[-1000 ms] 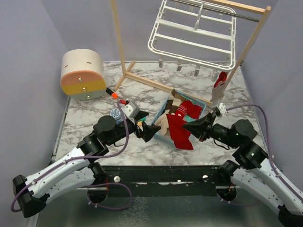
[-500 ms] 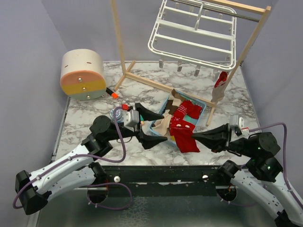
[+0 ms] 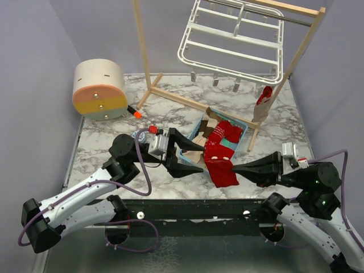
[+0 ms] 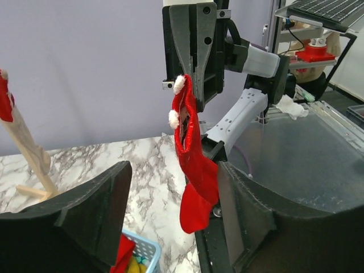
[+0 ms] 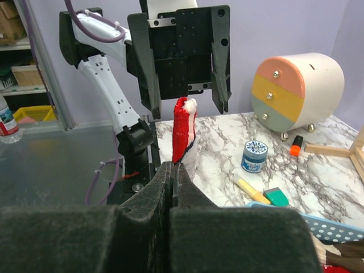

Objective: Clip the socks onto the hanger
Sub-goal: Pick up the sock from the bin.

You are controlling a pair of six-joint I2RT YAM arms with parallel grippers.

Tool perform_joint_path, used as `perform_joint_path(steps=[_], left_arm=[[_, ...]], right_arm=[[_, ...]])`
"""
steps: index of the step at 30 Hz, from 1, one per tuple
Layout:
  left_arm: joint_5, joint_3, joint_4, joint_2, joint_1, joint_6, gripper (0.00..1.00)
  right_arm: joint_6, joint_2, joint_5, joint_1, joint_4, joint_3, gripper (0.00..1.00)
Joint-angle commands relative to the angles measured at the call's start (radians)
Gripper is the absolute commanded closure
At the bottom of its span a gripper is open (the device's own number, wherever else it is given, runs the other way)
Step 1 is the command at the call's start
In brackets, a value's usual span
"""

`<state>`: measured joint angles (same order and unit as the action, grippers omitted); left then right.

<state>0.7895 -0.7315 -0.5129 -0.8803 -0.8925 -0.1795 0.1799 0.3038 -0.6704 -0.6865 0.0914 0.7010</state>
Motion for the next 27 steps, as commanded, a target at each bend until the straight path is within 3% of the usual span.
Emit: perform_joint_path(steps=[1,8,18,27], left_arm=[[0.052,-0.047,-0.039,-0.029,-0.003,-0.024,0.38],[0.082,-0.084,-0.042,-0.083,-0.002,-0.076,0.55],[0.104,-0.103,-0.07,-0.098,-0.003,-0.124,0.58],[0.132,-0.109,-0.087,-0.132,-0.003,-0.149,0.89]], right_arm=[[0.039,-0.004,-0.04,-0.005,-0.081,-0.007,0.99],[0.061,0.0,-0.028,-0.005,-0.159,-0.032,0.99],[0.07,0.018,-0.035,-0.005,-0.191,-0.052,0.99],[0.095,0.035,-0.044,-0.005,-0.23,-0.068,0.99]])
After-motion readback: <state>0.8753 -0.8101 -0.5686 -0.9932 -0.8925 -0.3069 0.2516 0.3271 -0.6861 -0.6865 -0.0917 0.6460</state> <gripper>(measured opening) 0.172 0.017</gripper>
